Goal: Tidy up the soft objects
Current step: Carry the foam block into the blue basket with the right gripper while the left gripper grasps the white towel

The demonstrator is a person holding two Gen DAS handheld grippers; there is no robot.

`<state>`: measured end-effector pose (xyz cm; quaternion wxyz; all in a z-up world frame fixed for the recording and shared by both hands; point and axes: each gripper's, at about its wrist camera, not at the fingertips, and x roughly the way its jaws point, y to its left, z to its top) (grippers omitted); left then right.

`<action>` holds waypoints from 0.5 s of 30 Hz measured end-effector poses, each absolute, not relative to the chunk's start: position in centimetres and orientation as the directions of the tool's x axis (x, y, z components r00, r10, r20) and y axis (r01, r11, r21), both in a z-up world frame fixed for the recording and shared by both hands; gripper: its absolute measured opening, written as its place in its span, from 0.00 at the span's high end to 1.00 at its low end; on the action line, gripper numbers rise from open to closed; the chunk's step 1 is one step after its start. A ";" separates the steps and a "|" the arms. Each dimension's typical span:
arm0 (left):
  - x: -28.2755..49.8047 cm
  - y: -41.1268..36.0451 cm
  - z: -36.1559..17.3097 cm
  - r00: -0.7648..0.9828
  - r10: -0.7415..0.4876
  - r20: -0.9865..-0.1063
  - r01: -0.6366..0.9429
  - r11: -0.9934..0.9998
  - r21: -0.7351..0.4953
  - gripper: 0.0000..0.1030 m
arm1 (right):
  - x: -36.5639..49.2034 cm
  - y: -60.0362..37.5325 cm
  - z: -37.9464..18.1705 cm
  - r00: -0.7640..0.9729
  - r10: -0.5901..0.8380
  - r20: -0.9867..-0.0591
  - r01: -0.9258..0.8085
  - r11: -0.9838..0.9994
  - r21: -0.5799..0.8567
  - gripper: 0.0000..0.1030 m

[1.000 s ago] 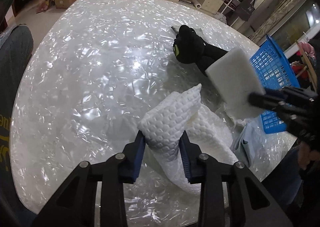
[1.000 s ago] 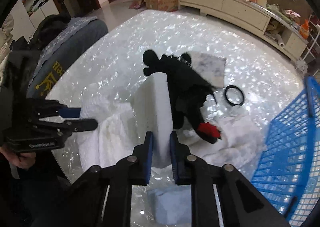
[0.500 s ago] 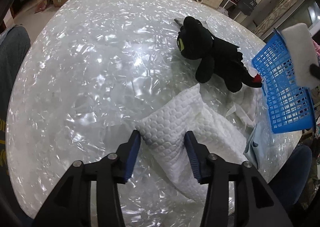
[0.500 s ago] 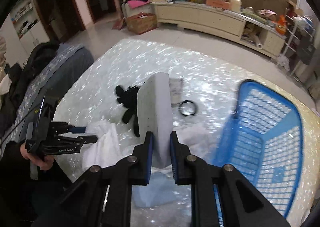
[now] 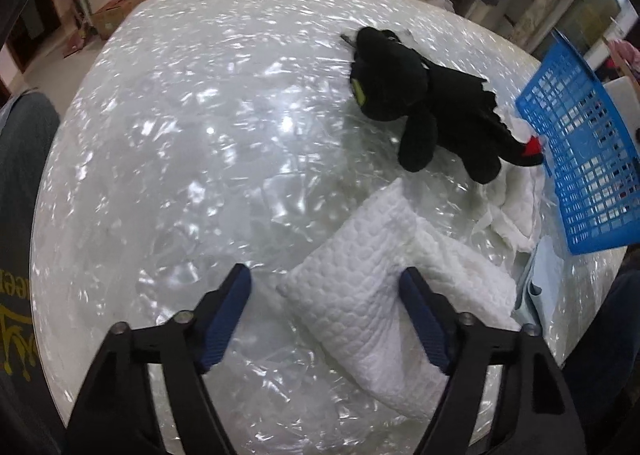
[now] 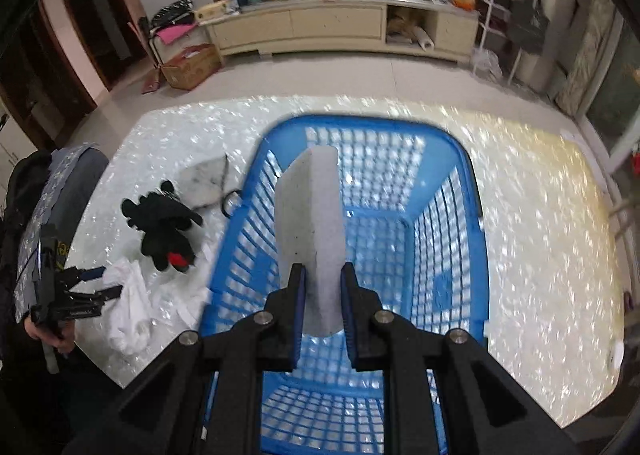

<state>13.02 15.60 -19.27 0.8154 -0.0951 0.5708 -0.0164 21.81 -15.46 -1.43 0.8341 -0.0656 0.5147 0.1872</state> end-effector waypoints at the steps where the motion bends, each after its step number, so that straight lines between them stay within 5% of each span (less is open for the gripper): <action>1: 13.4 15.3 -19.2 0.340 -0.149 -0.929 -0.071 0.981 -0.183 0.43 | 21.8 -15.7 -1.8 0.388 0.243 -0.889 -0.374 0.923 0.089 0.84; 15: 13.3 14.2 -19.1 0.332 -0.182 -0.926 -0.071 0.973 -0.217 0.73 | 22.2 -15.0 -7.2 0.234 0.202 -0.951 -0.333 0.936 0.117 0.74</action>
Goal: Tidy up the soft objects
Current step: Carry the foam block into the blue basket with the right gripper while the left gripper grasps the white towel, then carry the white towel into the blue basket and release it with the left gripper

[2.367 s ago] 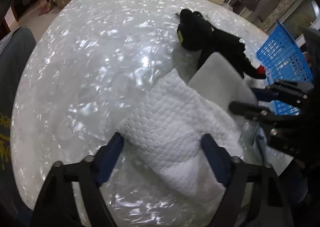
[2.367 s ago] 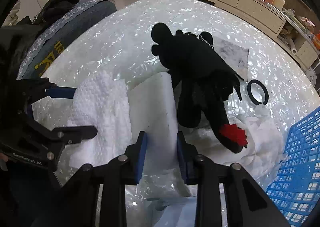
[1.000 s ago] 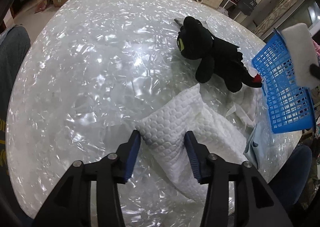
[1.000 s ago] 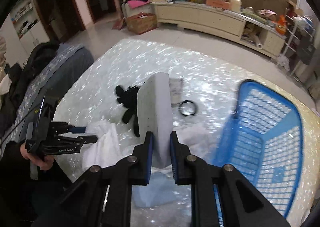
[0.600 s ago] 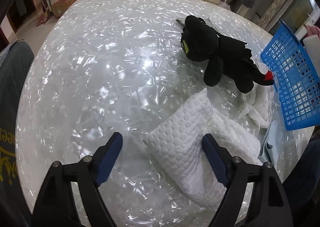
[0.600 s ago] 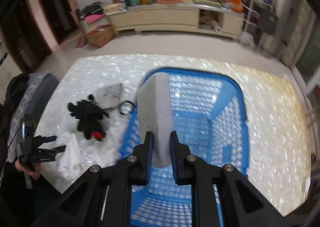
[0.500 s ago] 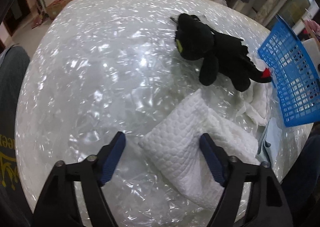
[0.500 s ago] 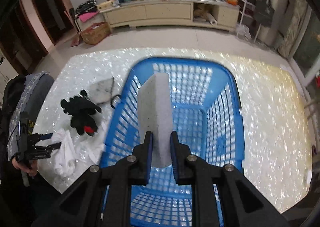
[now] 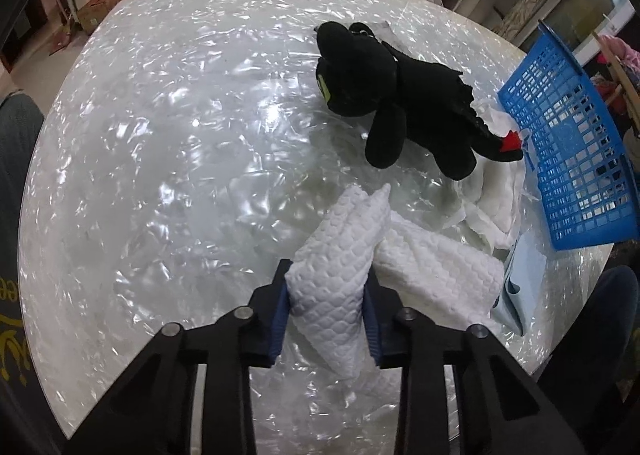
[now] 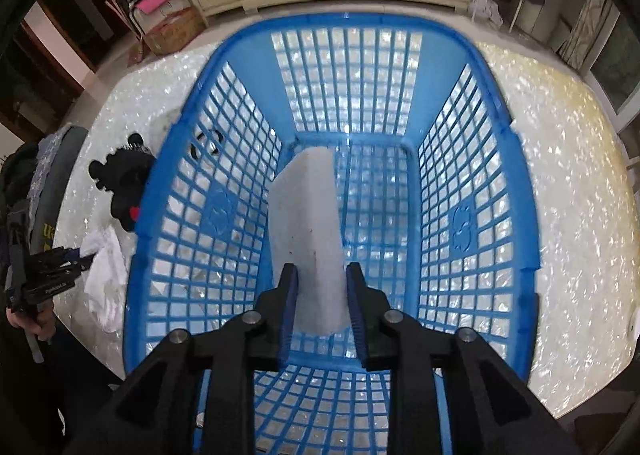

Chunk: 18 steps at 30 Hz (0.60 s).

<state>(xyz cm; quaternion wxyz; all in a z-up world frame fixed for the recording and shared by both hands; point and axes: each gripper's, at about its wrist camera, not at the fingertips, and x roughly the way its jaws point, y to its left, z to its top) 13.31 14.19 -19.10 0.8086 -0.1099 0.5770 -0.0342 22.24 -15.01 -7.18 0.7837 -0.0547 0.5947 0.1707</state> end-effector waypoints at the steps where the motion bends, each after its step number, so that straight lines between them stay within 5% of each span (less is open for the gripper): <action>1: 13.2 14.2 -19.0 0.336 -0.182 -0.924 -0.082 0.972 -0.221 0.73 | 22.3 -14.9 -7.5 0.221 0.195 -0.956 -0.334 0.936 0.114 0.69; 5: 12.4 14.5 -18.5 0.354 -0.186 -0.917 -0.120 0.963 -0.242 0.76 | 21.9 -14.3 -8.6 0.210 0.143 -0.967 -0.336 0.940 0.067 0.40; 9: 11.3 14.2 -16.9 0.395 -0.188 -0.899 -0.114 0.961 -0.251 0.78 | 21.2 -14.7 -7.9 0.238 0.138 -0.961 -0.339 0.939 0.051 0.31; 11: 10.9 13.9 -15.8 0.413 -0.187 -0.891 -0.105 0.962 -0.250 0.79 | 20.7 -15.1 -7.2 0.251 0.134 -0.959 -0.344 0.938 0.042 0.15; 18: 9.4 12.2 -11.1 0.468 -0.167 -0.868 -0.056 0.974 -0.218 0.79 | 17.8 -15.6 -3.1 0.415 0.101 -0.904 -0.362 0.930 -0.062 0.00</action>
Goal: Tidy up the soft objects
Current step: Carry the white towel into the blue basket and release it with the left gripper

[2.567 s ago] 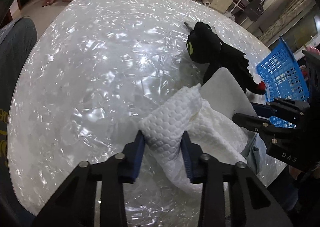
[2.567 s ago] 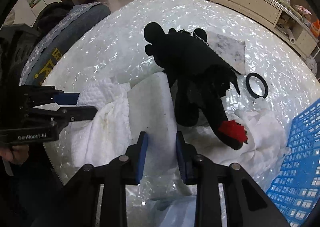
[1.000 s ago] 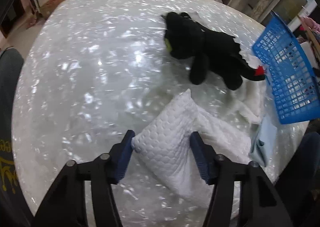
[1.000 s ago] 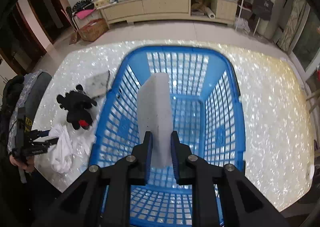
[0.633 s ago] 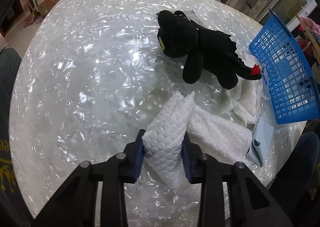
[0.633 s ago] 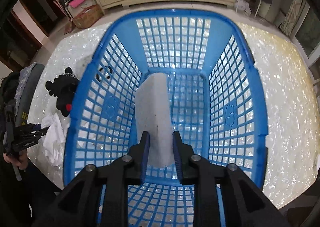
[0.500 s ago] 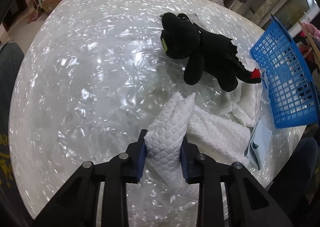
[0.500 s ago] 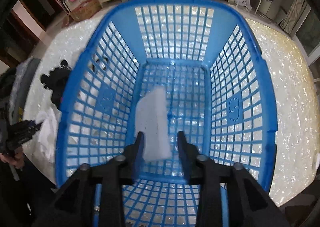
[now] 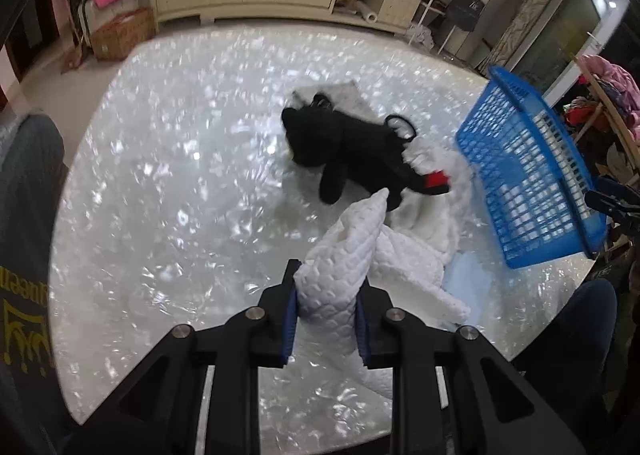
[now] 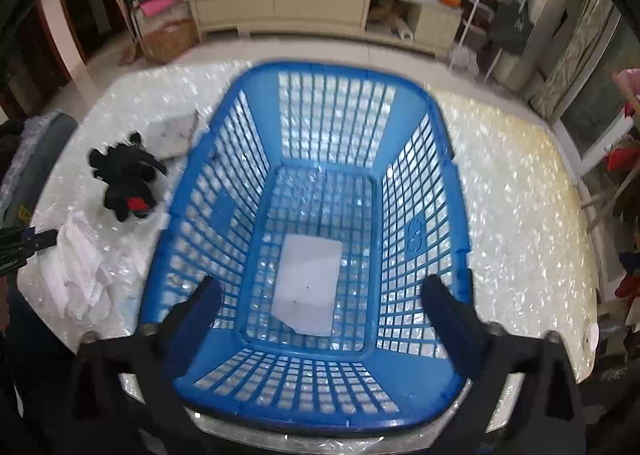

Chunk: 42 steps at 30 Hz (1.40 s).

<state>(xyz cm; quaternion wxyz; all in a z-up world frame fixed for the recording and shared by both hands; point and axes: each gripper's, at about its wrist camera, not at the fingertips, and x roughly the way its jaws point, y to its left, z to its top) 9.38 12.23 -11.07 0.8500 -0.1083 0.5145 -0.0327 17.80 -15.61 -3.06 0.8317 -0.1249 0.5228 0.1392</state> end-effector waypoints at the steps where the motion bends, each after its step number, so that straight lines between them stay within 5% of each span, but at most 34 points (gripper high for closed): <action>1: 9.2 11.8 -10.4 0.476 -0.167 -0.863 -0.047 0.976 -0.215 0.79 | 17.3 -15.7 -2.4 0.434 0.111 -0.894 -0.365 0.929 -0.062 0.00; 22: 11.0 0.9 3.9 0.602 -0.265 -0.753 0.244 0.959 -0.142 0.79 | 14.4 -22.0 -1.6 0.488 0.120 -0.865 -0.261 0.965 -0.013 0.00; 42: 20.5 -11.6 3.5 0.533 -0.420 -0.734 0.470 0.869 -0.156 0.79 | 15.3 -26.2 -1.8 0.498 0.147 -0.855 -0.191 0.980 0.057 0.00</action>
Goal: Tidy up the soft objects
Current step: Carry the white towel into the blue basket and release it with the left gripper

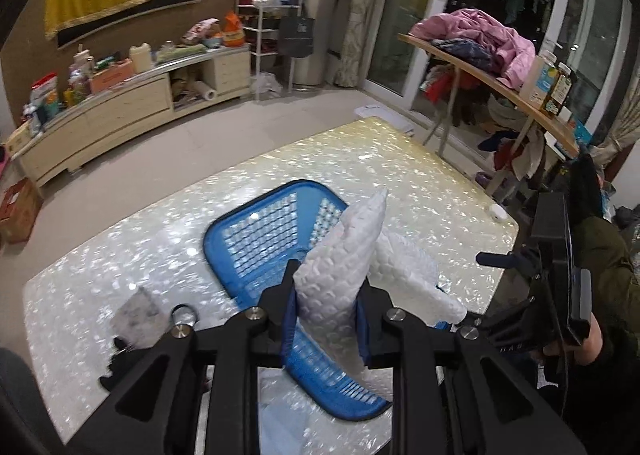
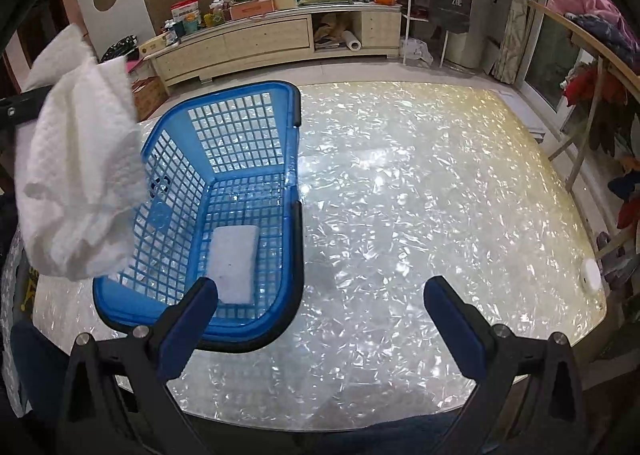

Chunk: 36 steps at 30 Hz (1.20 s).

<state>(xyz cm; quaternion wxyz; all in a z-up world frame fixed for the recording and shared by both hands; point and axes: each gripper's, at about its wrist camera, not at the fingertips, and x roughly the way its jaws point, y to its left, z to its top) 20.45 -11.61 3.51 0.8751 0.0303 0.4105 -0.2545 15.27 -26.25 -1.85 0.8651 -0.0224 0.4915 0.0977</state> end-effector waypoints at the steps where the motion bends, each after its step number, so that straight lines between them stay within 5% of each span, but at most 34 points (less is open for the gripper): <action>1: 20.9 -12.1 2.8 0.522 -0.431 -0.736 0.479 0.862 -0.164 0.79 | 15.4 -26.3 -1.9 0.495 0.146 -0.857 -0.188 0.980 0.059 0.00; 13: 25.3 -15.9 -6.9 0.371 -0.441 -0.818 0.541 0.818 -0.196 0.79 | 16.8 -25.9 -3.2 0.466 0.157 -0.871 -0.175 0.981 0.083 0.00; 26: 26.4 -17.0 -9.9 0.335 -0.358 -0.872 0.561 0.819 -0.121 0.77 | 18.7 -24.2 -4.5 0.437 0.185 -0.880 -0.193 0.975 0.110 0.00; 36: 26.3 -17.5 -9.5 0.359 -0.341 -0.869 0.589 0.805 -0.073 0.53 | 19.3 -23.7 -5.4 0.404 0.188 -0.895 -0.216 0.971 0.106 0.00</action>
